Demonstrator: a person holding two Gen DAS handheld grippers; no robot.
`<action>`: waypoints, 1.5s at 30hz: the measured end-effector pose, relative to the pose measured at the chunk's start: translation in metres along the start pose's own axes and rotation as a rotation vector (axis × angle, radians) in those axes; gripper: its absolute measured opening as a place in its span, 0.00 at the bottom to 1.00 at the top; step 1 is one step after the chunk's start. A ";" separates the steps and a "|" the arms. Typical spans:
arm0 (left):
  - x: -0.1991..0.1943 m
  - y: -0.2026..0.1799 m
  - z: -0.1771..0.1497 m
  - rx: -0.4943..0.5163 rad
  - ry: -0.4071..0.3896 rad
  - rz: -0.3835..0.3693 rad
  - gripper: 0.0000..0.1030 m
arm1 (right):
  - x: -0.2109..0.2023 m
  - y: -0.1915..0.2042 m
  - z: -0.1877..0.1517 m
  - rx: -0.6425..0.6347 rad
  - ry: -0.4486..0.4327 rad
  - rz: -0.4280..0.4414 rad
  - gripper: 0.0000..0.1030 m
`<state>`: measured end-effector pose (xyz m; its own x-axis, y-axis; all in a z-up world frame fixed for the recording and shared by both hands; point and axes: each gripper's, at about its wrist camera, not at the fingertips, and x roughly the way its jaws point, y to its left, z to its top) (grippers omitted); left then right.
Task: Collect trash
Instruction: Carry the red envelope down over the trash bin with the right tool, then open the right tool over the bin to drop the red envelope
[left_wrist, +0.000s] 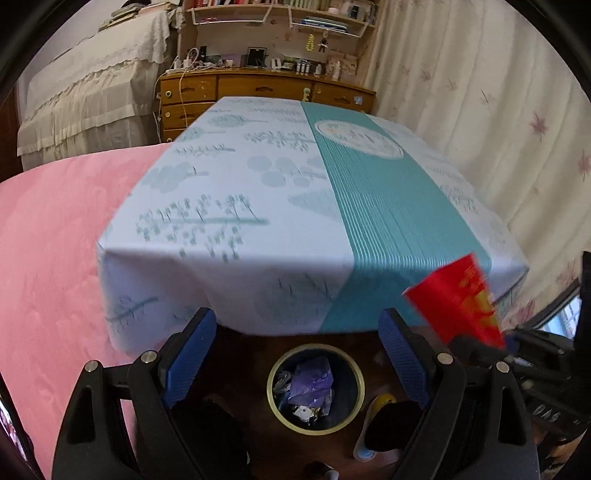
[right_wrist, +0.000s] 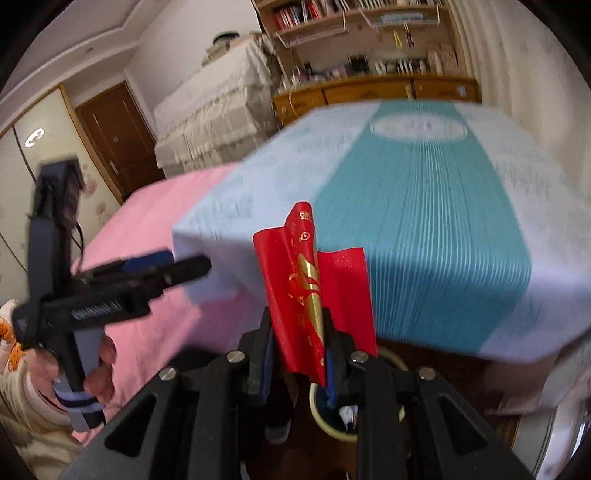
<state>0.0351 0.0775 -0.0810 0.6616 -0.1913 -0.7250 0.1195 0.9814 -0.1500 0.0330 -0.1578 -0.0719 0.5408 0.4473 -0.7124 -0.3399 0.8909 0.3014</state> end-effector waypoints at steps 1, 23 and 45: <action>0.003 -0.005 -0.007 0.017 0.008 0.007 0.86 | 0.007 -0.004 -0.009 0.010 0.032 -0.002 0.21; 0.194 -0.019 -0.122 0.098 0.528 0.058 0.86 | 0.187 -0.114 -0.123 0.338 0.466 -0.095 0.22; 0.280 0.039 -0.154 -0.215 0.748 0.016 0.86 | 0.274 -0.173 -0.162 0.642 0.527 -0.096 0.52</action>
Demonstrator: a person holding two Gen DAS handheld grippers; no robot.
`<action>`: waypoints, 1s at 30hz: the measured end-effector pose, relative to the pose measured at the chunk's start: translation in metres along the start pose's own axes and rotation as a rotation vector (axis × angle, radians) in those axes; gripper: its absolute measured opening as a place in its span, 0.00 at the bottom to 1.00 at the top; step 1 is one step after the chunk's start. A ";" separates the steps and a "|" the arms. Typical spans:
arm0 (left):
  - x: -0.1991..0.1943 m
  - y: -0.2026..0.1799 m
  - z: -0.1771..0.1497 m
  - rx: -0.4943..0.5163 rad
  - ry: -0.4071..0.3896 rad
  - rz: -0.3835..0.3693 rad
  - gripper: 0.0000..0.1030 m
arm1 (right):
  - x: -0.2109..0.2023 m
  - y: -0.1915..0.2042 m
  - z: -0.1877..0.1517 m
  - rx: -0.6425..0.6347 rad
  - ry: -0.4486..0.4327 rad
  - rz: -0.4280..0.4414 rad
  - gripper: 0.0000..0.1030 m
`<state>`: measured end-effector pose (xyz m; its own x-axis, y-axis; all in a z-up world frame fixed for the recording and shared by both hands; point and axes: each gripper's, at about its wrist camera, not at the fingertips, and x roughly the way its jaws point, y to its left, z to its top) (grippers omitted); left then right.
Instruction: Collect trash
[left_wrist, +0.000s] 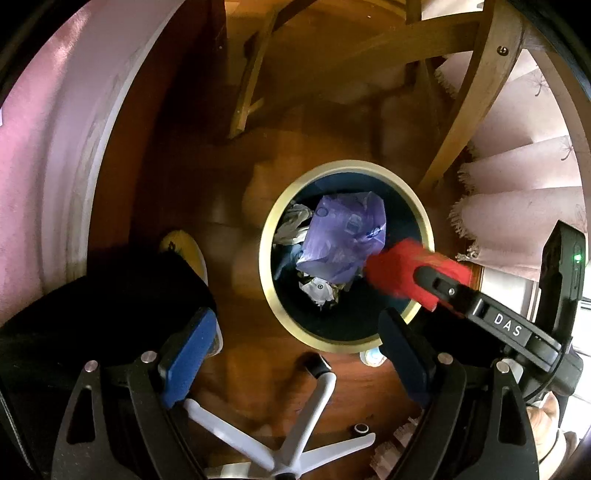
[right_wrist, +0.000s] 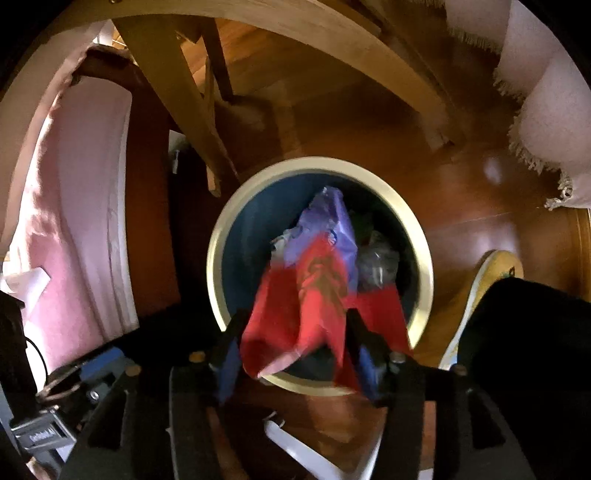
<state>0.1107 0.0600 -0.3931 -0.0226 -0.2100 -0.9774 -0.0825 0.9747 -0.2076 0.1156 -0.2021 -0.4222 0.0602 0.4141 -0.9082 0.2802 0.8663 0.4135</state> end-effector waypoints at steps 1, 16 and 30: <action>0.000 0.001 0.000 -0.004 0.001 -0.001 0.86 | 0.000 0.001 0.001 -0.001 -0.003 0.008 0.52; -0.018 -0.009 -0.006 0.026 -0.062 0.022 0.86 | -0.008 0.012 -0.003 -0.100 -0.024 -0.022 0.52; -0.075 -0.027 -0.042 0.121 -0.168 0.011 0.86 | -0.078 0.043 -0.038 -0.289 -0.185 -0.063 0.52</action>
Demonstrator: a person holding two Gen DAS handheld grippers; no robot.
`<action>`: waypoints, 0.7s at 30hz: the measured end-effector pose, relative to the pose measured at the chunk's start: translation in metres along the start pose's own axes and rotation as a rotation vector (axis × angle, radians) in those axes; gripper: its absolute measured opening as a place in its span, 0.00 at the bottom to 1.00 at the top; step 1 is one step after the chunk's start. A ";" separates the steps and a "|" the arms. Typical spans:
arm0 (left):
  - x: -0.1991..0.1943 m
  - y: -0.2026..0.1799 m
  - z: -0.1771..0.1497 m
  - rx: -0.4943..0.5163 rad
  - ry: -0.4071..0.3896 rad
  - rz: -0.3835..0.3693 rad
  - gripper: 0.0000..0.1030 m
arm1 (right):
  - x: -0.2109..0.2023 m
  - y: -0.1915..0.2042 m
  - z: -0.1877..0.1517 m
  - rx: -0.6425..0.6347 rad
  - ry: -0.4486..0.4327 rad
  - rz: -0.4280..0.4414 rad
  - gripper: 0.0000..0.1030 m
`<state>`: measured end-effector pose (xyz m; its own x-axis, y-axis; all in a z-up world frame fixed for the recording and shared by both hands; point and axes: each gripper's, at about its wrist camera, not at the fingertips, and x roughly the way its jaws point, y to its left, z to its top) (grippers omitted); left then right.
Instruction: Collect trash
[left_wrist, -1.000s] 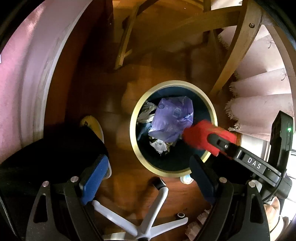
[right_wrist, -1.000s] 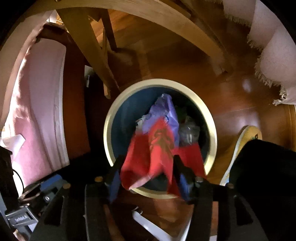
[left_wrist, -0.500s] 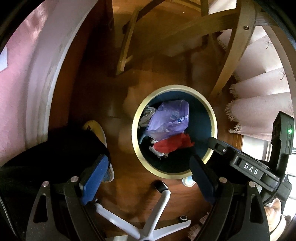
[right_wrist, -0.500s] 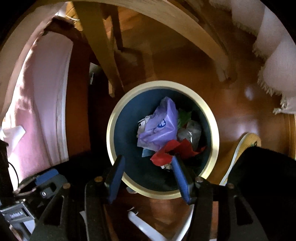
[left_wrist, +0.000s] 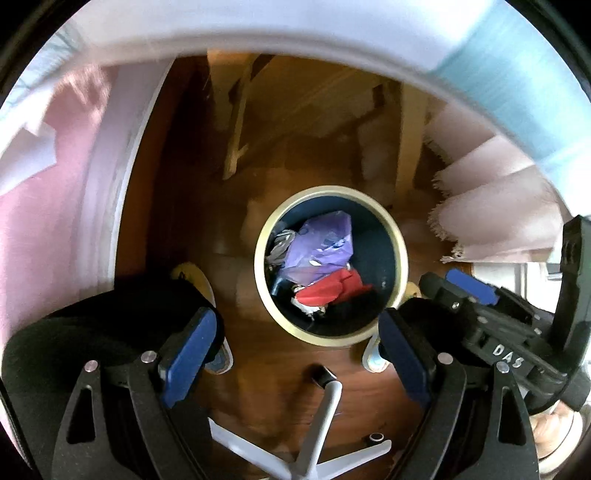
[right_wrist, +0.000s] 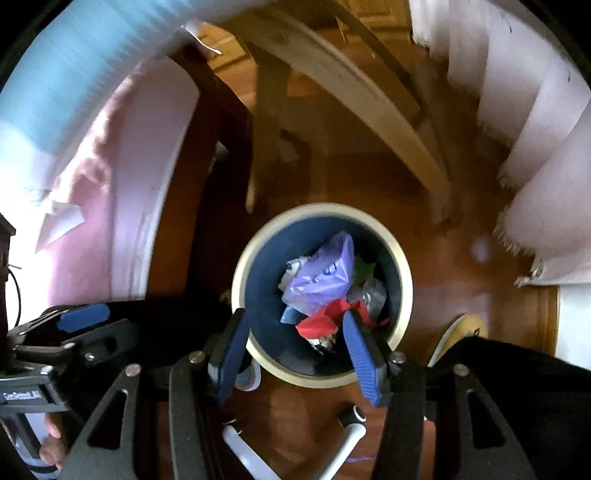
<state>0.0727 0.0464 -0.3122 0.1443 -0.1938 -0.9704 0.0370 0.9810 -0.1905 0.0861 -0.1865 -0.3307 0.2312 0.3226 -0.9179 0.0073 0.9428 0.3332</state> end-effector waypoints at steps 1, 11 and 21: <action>-0.010 -0.002 -0.003 0.014 -0.014 0.001 0.86 | -0.012 0.002 0.001 -0.006 -0.018 0.009 0.52; -0.119 -0.021 -0.001 0.112 -0.217 0.048 0.86 | -0.132 0.041 0.008 -0.176 -0.161 0.028 0.52; -0.237 -0.066 0.029 0.177 -0.474 0.019 0.86 | -0.240 0.075 0.036 -0.205 -0.382 0.000 0.52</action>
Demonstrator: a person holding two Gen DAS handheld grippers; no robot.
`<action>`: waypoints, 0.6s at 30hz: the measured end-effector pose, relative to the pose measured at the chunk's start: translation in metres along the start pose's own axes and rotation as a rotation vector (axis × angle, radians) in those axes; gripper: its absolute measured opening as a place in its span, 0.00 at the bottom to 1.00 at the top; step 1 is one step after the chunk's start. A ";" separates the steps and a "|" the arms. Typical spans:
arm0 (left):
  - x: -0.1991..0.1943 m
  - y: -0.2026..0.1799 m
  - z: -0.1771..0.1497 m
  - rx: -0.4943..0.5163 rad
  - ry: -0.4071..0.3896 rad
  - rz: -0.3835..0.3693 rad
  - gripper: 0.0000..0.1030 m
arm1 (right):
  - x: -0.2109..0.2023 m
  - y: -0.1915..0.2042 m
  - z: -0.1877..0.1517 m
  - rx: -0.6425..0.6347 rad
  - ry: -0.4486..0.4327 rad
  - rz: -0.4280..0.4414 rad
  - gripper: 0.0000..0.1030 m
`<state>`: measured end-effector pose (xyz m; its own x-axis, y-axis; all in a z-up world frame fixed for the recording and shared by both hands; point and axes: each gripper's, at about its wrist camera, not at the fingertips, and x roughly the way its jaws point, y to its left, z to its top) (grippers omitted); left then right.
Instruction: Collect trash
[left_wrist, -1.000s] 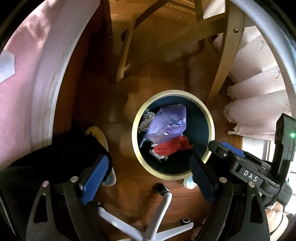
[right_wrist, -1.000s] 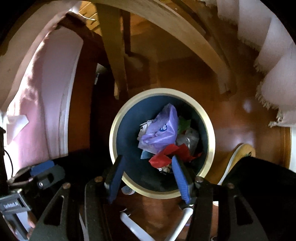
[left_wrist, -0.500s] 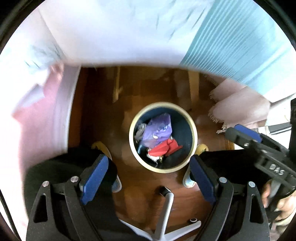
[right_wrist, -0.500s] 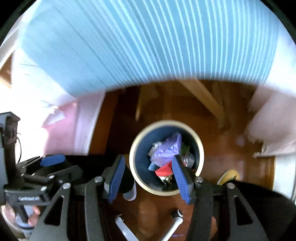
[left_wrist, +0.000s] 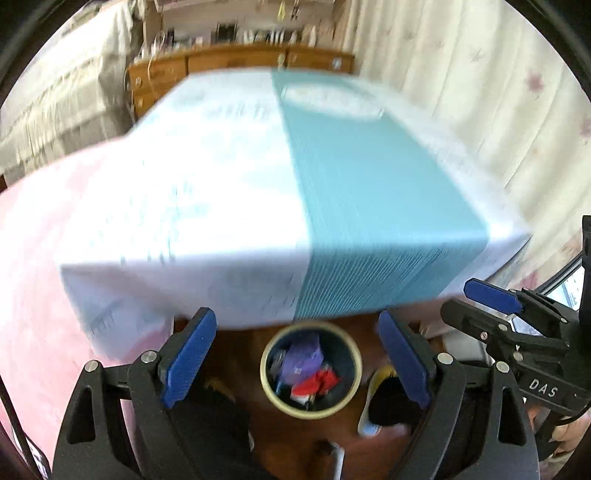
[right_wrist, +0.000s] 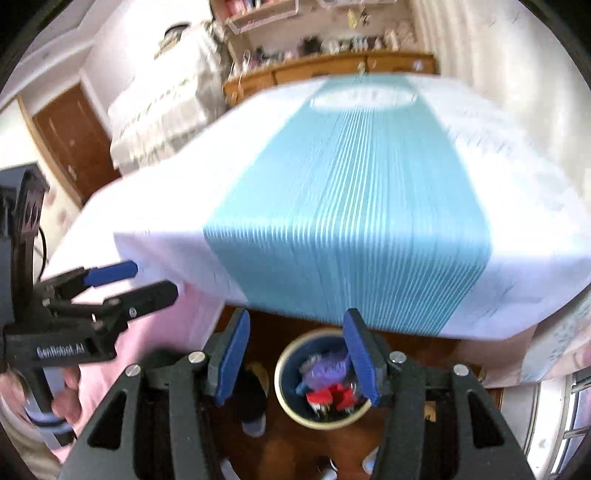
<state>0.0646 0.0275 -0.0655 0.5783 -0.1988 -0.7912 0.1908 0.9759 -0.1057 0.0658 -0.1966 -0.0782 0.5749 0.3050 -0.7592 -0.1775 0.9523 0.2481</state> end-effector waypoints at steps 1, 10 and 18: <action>-0.010 -0.006 0.008 0.010 -0.027 0.009 0.86 | -0.011 0.000 0.008 0.011 -0.027 -0.012 0.52; -0.066 -0.035 0.036 0.010 -0.144 0.039 0.86 | -0.088 0.005 0.041 0.056 -0.198 -0.057 0.68; -0.087 -0.048 0.033 -0.013 -0.184 0.111 0.86 | -0.112 0.015 0.033 0.089 -0.232 -0.073 0.70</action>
<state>0.0310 -0.0048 0.0285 0.7304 -0.1019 -0.6753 0.1082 0.9936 -0.0329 0.0248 -0.2162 0.0302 0.7534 0.2155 -0.6212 -0.0636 0.9642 0.2574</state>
